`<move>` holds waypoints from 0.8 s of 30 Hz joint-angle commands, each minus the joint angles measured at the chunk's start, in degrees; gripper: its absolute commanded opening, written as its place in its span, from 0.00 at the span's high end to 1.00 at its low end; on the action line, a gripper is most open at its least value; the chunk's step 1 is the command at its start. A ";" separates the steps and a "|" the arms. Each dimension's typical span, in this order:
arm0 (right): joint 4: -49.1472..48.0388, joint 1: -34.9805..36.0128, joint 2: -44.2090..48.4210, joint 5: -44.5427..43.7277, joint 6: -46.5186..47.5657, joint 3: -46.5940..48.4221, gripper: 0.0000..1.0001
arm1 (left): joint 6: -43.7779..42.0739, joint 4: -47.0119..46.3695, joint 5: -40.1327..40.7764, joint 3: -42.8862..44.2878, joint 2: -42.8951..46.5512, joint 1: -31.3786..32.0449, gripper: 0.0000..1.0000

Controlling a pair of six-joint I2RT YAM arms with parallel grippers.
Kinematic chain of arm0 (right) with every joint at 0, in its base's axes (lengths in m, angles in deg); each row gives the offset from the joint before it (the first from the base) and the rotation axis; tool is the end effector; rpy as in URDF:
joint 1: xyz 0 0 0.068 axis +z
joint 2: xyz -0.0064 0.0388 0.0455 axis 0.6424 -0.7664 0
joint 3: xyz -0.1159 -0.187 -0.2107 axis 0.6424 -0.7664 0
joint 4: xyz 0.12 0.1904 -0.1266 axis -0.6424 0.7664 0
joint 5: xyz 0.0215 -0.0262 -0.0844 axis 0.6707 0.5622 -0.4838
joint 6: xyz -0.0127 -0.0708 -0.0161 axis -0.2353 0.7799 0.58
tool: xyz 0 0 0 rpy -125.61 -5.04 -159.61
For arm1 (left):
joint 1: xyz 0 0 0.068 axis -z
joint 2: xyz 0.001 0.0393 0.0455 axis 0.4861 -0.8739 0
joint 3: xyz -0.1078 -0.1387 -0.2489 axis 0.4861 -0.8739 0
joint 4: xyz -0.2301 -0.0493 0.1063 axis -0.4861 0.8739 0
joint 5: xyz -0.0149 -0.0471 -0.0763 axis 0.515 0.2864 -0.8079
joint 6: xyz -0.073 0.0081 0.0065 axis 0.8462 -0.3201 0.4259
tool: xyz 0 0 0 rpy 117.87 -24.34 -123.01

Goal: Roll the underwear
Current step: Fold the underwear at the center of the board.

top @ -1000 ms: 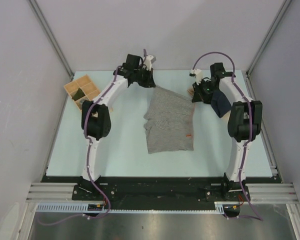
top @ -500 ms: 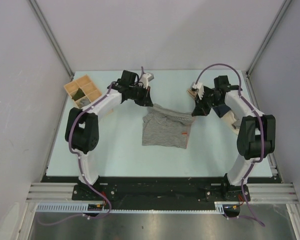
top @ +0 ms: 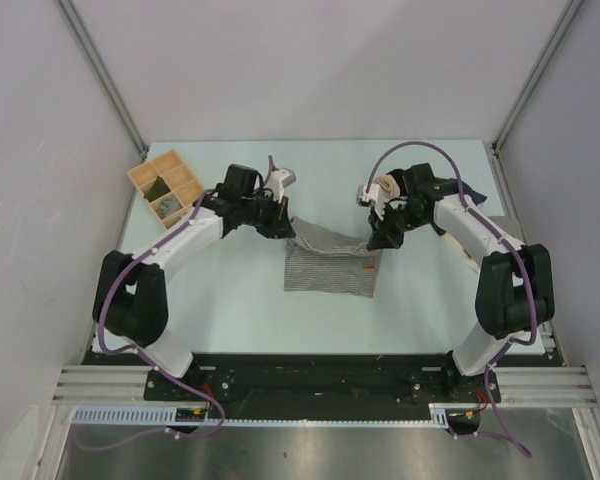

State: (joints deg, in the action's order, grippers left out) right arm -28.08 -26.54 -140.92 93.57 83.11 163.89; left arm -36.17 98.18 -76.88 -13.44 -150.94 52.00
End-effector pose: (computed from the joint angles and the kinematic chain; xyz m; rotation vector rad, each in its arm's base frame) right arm 0.3209 0.1214 0.2670 -1.4838 1.9139 0.7839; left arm 0.3296 -0.1761 0.2768 0.7467 2.2644 -0.8786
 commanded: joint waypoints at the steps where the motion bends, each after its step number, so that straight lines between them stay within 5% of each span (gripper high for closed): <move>1: 0.34 1.42 2.25 -2.10 2.42 -2.40 1.00 | -0.34 0.00 -1.02 -4.40 4.45 1.25 1.00; 18: 0.61 4.41 3.31 -5.35 6.20 -11.02 0.99 | 2.47 1.75 2.75 -12.14 2.62 4.77 0.99; 24: -0.10 6.34 1.11 -8.51 6.20 -13.13 0.91 | 2.12 4.12 3.55 -11.88 -1.16 5.47 0.88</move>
State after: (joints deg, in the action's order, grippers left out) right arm -27.56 -21.38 -139.43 87.61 88.36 151.80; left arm -33.98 99.15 -73.41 -25.90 -150.10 56.70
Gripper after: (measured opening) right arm 0.055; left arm 0.085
